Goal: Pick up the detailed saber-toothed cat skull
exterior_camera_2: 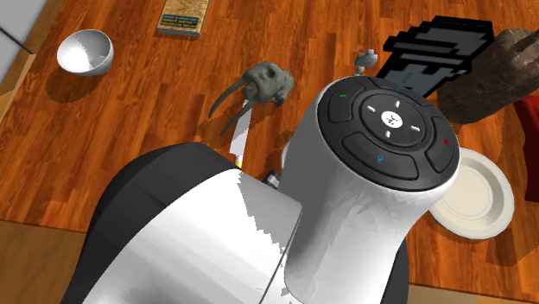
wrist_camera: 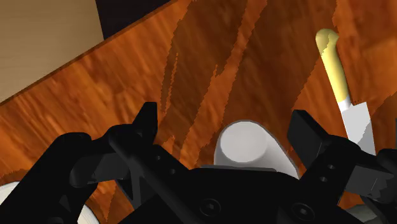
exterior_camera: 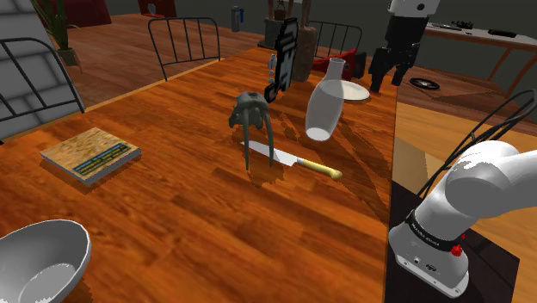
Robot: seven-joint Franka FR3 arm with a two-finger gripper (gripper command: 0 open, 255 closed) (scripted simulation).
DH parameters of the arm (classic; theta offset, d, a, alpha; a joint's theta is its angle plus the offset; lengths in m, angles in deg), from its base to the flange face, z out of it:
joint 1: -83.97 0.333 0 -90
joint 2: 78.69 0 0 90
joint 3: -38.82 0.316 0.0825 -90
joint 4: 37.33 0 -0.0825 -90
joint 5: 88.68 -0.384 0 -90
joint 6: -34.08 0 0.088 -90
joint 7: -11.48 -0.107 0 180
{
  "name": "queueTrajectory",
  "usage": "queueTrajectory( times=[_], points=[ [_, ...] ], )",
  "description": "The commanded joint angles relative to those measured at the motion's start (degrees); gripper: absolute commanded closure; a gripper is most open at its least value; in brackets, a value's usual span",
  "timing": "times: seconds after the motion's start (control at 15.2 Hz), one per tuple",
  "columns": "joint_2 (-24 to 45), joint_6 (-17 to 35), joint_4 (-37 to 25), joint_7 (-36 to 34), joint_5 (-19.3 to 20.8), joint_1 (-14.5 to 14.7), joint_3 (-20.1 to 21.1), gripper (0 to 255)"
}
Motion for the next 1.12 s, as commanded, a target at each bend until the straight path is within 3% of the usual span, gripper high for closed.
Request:
queueTrajectory(
  times=[0.0,0.59,1.06],
  points=[
    [0.0,0.0,0.0,0.0,0.0,0.0,0.0,0],
    [3.17,19.69,5.38,-10.44,-2.97,2.32,11.91,0],
    [10.62,34.59,4.9,-20.08,-0.68,1.3,22.49,0]
  ],
)
